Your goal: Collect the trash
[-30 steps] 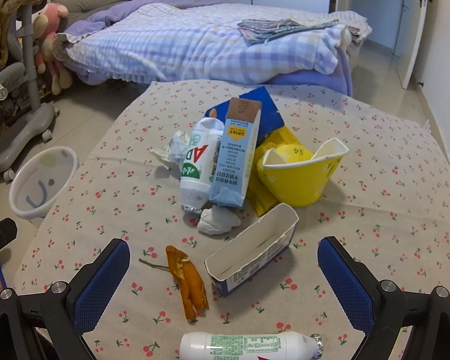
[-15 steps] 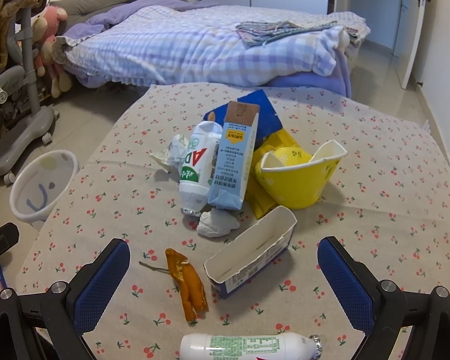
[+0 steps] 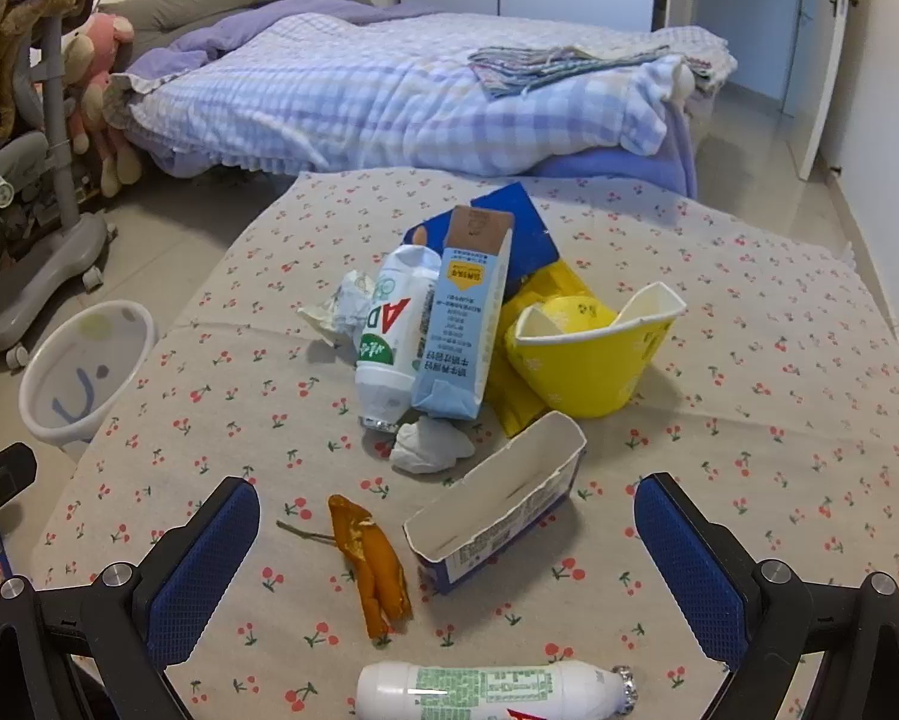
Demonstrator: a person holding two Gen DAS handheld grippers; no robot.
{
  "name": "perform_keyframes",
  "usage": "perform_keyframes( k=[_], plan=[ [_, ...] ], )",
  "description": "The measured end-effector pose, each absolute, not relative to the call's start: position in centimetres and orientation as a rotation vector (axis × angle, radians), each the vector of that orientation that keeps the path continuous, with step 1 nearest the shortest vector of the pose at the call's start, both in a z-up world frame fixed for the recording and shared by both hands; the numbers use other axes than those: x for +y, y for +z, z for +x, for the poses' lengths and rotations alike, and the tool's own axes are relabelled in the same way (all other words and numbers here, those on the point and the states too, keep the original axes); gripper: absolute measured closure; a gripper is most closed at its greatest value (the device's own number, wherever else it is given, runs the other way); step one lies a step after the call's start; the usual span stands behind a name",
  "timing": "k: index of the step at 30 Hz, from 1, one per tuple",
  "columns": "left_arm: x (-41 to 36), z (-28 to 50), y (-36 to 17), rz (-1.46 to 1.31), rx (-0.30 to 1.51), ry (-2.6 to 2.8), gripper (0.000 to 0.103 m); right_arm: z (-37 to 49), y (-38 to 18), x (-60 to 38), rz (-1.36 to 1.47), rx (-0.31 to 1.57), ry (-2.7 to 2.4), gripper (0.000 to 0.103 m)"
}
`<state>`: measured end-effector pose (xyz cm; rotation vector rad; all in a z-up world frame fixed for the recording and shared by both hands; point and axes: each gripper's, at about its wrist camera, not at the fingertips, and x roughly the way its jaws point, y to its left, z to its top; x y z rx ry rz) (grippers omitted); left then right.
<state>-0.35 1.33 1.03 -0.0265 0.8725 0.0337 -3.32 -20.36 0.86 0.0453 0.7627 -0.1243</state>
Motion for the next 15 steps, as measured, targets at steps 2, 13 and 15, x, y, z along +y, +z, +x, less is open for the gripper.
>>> perform_keyframes(
  k=[2,13,15],
  plan=[
    [1.4,-0.5,1.1,-0.028,0.874,0.03,0.0,-3.6,1.0,-20.3,0.044,0.759,-0.127,0.0],
    [1.7,-0.3,-0.6,0.016,0.95,-0.016,0.0,-5.2,0.9,-22.2,0.078,0.819,-0.186,0.0],
    [1.7,-0.1,-1.1,0.044,0.971,-0.036,0.0,-5.4,0.1,-22.8,0.097,0.866,-0.204,0.0]
  ],
)
